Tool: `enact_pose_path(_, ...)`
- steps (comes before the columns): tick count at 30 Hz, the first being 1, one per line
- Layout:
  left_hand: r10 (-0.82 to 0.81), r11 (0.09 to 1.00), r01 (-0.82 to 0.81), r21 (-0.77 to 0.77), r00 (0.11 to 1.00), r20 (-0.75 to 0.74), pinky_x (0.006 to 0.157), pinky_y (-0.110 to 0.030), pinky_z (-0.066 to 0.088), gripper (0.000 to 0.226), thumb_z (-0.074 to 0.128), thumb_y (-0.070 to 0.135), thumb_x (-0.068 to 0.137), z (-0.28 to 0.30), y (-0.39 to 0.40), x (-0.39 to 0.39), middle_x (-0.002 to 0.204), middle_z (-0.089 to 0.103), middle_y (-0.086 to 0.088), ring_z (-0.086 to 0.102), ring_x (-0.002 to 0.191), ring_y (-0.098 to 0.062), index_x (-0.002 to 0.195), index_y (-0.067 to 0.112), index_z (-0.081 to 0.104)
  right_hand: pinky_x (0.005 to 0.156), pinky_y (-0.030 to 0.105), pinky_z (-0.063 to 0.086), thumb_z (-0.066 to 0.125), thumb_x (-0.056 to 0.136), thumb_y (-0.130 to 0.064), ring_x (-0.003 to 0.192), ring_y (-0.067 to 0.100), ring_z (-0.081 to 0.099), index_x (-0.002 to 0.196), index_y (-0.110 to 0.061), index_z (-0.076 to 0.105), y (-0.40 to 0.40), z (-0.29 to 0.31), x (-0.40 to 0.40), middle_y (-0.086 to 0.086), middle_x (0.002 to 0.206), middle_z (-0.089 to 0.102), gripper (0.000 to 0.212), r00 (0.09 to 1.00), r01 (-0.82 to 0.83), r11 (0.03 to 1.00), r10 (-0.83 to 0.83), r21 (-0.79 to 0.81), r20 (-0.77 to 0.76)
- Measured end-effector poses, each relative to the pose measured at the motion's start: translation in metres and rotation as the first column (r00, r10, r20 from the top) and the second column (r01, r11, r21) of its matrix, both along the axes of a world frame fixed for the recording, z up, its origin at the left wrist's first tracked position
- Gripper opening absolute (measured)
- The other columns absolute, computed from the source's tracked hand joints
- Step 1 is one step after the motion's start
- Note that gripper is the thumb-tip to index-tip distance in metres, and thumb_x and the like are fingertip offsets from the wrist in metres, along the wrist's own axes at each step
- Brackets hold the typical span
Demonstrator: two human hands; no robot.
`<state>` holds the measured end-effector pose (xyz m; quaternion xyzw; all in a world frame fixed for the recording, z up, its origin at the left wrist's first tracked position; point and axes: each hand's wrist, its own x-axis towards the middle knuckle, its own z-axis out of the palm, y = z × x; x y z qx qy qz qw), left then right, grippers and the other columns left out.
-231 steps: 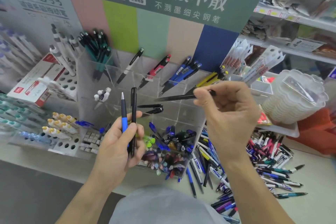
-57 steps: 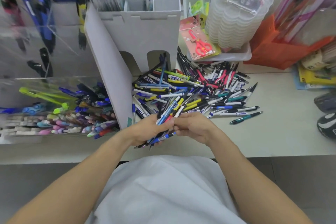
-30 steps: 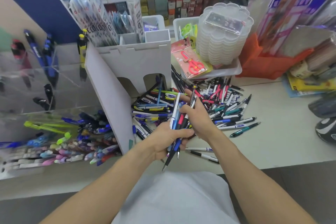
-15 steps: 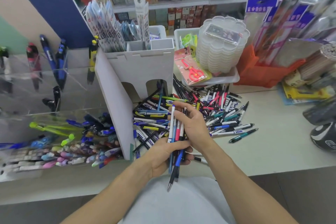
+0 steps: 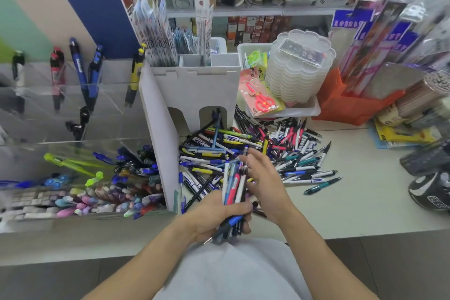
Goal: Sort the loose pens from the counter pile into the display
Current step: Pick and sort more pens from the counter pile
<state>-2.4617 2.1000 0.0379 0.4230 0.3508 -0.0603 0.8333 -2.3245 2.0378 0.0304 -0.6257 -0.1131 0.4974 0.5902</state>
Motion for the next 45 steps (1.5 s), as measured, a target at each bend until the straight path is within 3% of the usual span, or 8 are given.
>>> enact_pose_path(2, 0.171, 0.985, -0.171, -0.004, 0.985, 0.008, 0.073, -0.046, 0.059, 0.009, 0.064, 0.005, 0.093, 0.001, 0.001, 0.004, 0.073, 0.062, -0.017, 0.061, 0.062, -0.027, 0.096, -0.002, 0.06, 0.08, 0.037, 0.057, 0.064, 0.096, -0.036, 0.094, 0.017, 0.069, 0.122, -0.018, 0.06, -0.006, 0.007, 0.008, 0.006, 0.112, 0.068, 0.032, 0.994, 0.105, 0.994, -0.105, -0.017, -0.003)
enact_pose_path(6, 0.238, 0.957, -0.232, 0.175, 0.971, -0.017, 0.062, -0.039, 0.055, 0.028, 0.067, 0.025, 0.093, 0.004, 0.011, 0.003, 0.077, 0.068, -0.021, 0.066, 0.069, -0.033, 0.1, -0.002, 0.063, 0.06, 0.027, 0.05, 0.08, 0.081, -0.036, 0.065, 0.015, 0.06, 0.119, -0.015, 0.062, -0.025, 0.015, 0.007, 0.01, 0.083, 0.066, 0.046, 0.957, -0.244, 0.966, 0.254, -0.089, 0.137)
enact_pose_path(14, 0.219, 0.974, -0.221, 0.057, 0.975, 0.027, 0.087, -0.061, 0.051, 0.028, 0.054, 0.024, 0.102, 0.009, 0.004, -0.006, 0.105, 0.072, -0.023, 0.067, 0.095, -0.039, 0.119, 0.008, 0.068, 0.069, 0.029, 0.055, 0.08, 0.082, -0.001, 0.074, 0.019, 0.064, 0.124, -0.009, 0.063, -0.02, 0.017, 0.008, 0.005, 0.089, 0.065, 0.046, 0.939, -0.341, 0.94, 0.34, -0.005, 0.041)
enact_pose_path(20, 0.234, 0.963, -0.22, -0.154, 0.969, 0.081, 0.084, -0.055, 0.058, 0.035, 0.053, 0.019, 0.1, 0.016, 0.01, -0.021, 0.119, 0.066, -0.032, 0.07, 0.097, -0.039, 0.128, 0.0, 0.058, 0.077, 0.046, 0.058, 0.068, 0.086, 0.013, 0.08, 0.028, 0.069, 0.133, -0.014, 0.055, -0.011, 0.026, 0.011, 0.012, 0.091, 0.063, 0.056, 0.966, -0.255, 0.967, 0.255, -0.014, -0.034)
enact_pose_path(28, 0.258, 0.957, -0.239, -0.167, 0.96, 0.105, 0.076, -0.054, 0.06, 0.037, 0.063, 0.004, 0.091, 0.026, 0.013, -0.034, 0.107, 0.068, -0.028, 0.069, 0.085, -0.039, 0.128, 0.003, 0.058, 0.053, 0.032, 0.055, 0.062, 0.097, -0.005, 0.08, 0.025, 0.074, 0.113, -0.002, 0.063, -0.001, 0.051, 0.009, 0.013, 0.094, 0.062, 0.016, 0.968, -0.248, 0.968, 0.247, 0.03, 0.034)
enact_pose_path(35, 0.128, 0.97, -0.088, -0.226, 0.978, 0.167, 0.075, -0.053, 0.057, 0.027, 0.062, 0.012, 0.089, 0.037, 0.015, -0.037, 0.101, 0.065, -0.03, 0.067, 0.082, -0.043, 0.114, 0.003, 0.066, 0.058, 0.04, 0.057, 0.082, 0.075, -0.027, 0.06, 0.025, 0.063, 0.108, -0.01, 0.058, 0.007, 0.05, 0.003, -0.004, 0.088, 0.07, 0.044, 0.907, -0.383, 0.923, 0.37, 0.026, 0.202)
enact_pose_path(40, 0.19, 0.969, -0.167, -0.179, 0.974, 0.122, 0.071, -0.047, 0.061, 0.036, 0.062, 0.028, 0.095, 0.043, 0.013, -0.041, 0.093, 0.067, -0.026, 0.07, 0.076, -0.038, 0.113, -0.003, 0.061, 0.069, 0.048, 0.06, 0.09, 0.072, -0.03, 0.073, 0.028, 0.058, 0.13, -0.042, 0.054, 0.011, 0.045, -0.003, 0.022, 0.103, 0.064, 0.069, 0.906, -0.349, 0.936, 0.325, 0.041, 0.271)
enact_pose_path(45, 0.25, 0.964, -0.238, -0.116, 0.962, 0.109, 0.081, -0.048, 0.06, 0.036, 0.06, 0.013, 0.091, 0.048, 0.011, -0.057, 0.098, 0.07, -0.026, 0.071, 0.087, -0.039, 0.123, -0.003, 0.057, 0.079, 0.053, 0.06, 0.083, 0.083, -0.018, 0.086, 0.038, 0.066, 0.114, -0.027, 0.066, 0.014, 0.062, -0.013, -0.003, 0.103, 0.074, 0.036, 0.809, -0.481, 0.877, 0.441, 0.006, 0.39)
